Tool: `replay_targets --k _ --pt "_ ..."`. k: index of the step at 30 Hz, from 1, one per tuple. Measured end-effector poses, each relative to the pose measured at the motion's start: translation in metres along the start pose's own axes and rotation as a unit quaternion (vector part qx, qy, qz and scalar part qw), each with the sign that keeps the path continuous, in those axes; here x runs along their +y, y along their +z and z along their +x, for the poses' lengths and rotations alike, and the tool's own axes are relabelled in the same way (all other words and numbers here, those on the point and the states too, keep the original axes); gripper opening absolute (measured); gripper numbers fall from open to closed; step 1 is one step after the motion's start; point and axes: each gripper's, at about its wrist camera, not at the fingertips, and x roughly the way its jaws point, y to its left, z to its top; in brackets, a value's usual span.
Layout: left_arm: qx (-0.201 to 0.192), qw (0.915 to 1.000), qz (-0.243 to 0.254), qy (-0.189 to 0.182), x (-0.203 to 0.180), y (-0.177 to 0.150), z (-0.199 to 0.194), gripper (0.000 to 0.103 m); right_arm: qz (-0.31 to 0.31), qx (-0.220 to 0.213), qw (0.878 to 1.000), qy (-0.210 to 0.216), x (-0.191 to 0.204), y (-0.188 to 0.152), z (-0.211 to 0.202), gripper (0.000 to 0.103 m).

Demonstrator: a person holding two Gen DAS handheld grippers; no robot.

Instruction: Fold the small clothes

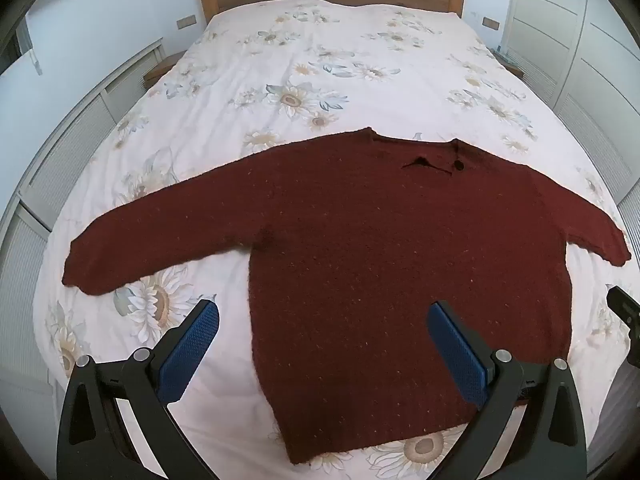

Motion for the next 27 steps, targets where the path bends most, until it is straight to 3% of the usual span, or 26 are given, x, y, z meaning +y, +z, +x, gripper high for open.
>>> replay_targets --k 27 --pt "0.006 0.9999 0.009 0.0 -0.001 -0.002 0.004 0.102 -0.007 0.018 1.0 -0.003 -0.005 -0.004 0.003 0.103"
